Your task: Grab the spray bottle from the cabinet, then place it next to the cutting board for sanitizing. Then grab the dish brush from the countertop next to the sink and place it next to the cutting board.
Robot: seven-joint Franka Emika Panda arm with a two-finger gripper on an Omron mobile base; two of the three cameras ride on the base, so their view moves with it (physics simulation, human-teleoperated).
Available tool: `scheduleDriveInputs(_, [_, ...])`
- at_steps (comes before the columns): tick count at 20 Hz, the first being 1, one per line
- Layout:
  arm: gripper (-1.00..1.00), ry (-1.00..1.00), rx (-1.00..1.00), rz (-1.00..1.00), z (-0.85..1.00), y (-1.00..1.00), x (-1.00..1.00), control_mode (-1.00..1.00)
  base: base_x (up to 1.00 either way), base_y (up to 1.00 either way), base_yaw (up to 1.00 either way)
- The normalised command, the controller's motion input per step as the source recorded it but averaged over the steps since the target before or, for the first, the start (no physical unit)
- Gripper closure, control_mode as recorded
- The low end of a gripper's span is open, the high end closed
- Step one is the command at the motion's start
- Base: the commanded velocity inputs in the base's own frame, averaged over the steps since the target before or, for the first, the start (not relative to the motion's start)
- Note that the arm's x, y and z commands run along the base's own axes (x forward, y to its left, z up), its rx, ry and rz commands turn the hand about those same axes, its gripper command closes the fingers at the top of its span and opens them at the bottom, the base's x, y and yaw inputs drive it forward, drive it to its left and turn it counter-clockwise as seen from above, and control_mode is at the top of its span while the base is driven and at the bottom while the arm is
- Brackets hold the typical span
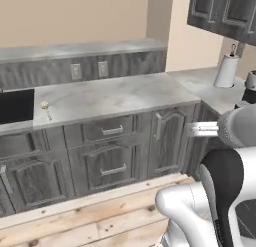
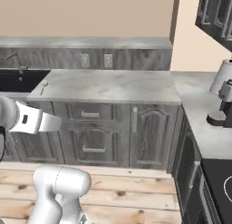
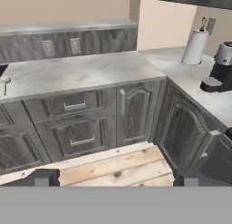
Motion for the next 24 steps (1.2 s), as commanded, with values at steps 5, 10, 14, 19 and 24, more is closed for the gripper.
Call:
scheduleDriveInputs(5, [-1.0, 0.0, 0.0, 0.0, 0.0, 0.0, 0.0, 1.0, 0.85, 1.0, 0.35])
scheduleDriveInputs(10, [-1.0, 0.0, 0.0, 0.0, 0.0, 0.0, 0.0, 1.0, 0.9, 0.76, 0.28])
scheduleDriveInputs(14, [-1.0, 0.0, 0.0, 0.0, 0.0, 0.0, 0.0, 1.0, 0.99, -0.04, 0.21])
scheduleDriveInputs(19, [-1.0, 0.0, 0.0, 0.0, 0.0, 0.0, 0.0, 1.0, 0.59, 0.07, 0.08])
scheduleDriveInputs(24, [-1.0, 0.0, 0.0, 0.0, 0.0, 0.0, 0.0, 1.0, 0.02, 0.31, 0.05])
